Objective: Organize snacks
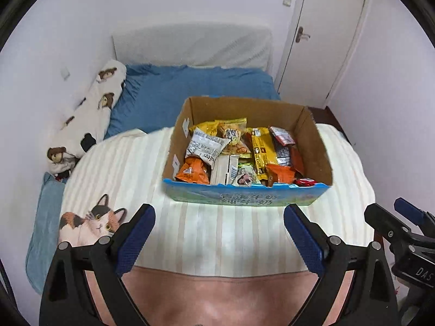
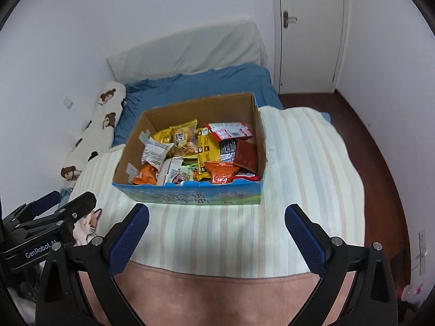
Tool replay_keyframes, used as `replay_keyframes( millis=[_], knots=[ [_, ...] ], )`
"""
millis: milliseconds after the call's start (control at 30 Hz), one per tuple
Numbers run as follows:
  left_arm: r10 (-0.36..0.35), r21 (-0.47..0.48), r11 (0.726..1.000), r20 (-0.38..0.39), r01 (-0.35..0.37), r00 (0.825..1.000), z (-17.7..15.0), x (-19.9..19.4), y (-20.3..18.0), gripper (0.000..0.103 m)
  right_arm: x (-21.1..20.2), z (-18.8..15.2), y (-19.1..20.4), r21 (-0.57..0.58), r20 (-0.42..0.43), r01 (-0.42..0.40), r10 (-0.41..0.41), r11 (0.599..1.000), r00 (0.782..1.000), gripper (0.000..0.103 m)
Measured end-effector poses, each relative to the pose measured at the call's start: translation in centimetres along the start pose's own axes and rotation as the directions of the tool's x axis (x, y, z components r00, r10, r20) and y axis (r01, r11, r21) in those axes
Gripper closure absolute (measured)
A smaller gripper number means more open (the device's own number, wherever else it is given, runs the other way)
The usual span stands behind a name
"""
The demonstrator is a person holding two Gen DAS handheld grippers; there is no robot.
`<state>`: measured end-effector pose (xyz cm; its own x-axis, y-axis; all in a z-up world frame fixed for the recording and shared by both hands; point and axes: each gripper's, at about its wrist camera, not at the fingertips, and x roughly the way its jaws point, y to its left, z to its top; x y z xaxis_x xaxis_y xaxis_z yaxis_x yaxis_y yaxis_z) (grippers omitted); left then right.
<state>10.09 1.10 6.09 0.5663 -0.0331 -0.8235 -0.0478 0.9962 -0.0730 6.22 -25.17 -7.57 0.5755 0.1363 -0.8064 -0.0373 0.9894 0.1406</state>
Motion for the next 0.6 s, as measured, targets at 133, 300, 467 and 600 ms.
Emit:
replay_keyframes(
  millis=[133, 300, 467, 600],
  knots=[
    [-0.002, 0.000, 1.000, 0.053, 0.002, 0.999, -1.2, -3.5, -0.2, 0.006, -3.3, -1.5, 0.4, -0.010, 0.049, 0.002, -0.002, 1.000, 0.999, 0.001],
    [0.014, 0.011, 1.000, 0.111, -0.015, 0.994, -2.3, -7.2, -0.3, 0.006, -7.2, -2.9, 1.0, -0.024, 0.102, 0.000, 0.003, 1.000, 0.995, 0.001],
    [0.024, 0.041, 0.999, 0.143, -0.031, 0.989, -3.4, -9.7, -0.6, 0.006, -11.1, -4.3, 1.4, -0.044, 0.153, -0.002, 0.009, 0.999, 0.988, 0.001],
    [0.029, 0.062, 0.997, 0.159, -0.039, 0.987, -4.3, -11.2, -0.9, 0.006, -13.3, -4.9, 1.6, -0.053, 0.176, -0.006, 0.015, 0.999, 0.984, 0.001]
  ],
)
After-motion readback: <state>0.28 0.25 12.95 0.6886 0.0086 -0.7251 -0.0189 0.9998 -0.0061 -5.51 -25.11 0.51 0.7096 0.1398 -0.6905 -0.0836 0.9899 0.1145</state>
